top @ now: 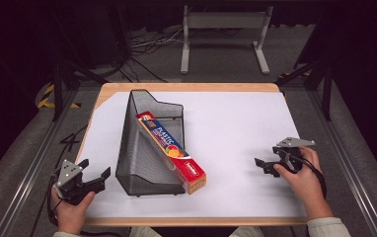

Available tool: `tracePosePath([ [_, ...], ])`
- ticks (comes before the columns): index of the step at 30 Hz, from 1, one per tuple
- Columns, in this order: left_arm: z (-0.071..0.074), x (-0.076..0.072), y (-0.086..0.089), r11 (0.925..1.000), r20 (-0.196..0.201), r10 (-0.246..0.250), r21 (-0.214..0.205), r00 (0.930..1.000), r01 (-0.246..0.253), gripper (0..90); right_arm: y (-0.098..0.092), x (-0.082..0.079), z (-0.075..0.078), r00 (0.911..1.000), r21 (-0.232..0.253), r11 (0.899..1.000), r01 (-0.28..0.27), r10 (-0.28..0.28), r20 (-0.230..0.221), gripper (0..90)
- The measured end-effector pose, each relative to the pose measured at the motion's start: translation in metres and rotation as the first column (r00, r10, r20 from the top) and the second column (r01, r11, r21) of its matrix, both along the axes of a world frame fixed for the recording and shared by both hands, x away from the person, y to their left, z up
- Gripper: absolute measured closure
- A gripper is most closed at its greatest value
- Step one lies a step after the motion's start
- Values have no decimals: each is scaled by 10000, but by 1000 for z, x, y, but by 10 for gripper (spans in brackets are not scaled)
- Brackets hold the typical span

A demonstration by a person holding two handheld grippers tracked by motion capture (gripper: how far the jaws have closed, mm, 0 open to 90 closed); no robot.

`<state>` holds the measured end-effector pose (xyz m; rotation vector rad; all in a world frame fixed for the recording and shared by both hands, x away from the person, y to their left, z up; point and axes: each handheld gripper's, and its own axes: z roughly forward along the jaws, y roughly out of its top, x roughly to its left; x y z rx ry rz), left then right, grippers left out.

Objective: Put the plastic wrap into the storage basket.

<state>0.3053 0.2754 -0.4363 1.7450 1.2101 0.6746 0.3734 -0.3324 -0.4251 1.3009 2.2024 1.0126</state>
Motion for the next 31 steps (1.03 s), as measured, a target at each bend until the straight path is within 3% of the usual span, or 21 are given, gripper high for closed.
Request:
tracePosePath([
  [12, 0, 1, -2, 9999, -3, -75, 126, 10000, 75, 170, 6, -8, -19, 9997, -89, 9999, -109, 107, -214, 111],
  [18, -1, 1, -1, 9998, -53, -96, 155, 9999, 97, 169, 5, -9, -21, 9998, 45, 10000, -75, 76, -165, 104],
  [25, -2, 2, 0, 10000, -132, -93, -3, 9999, 92, 169, 10, -10, -22, 9997, -402, 9989, -227, 225, -74, 84],
  [31, -2, 3, -1, 10000, -156, -87, -21, 9998, 87, 169, 9, -10, -21, 9999, -330, 9994, -126, 126, -13, 100],
])
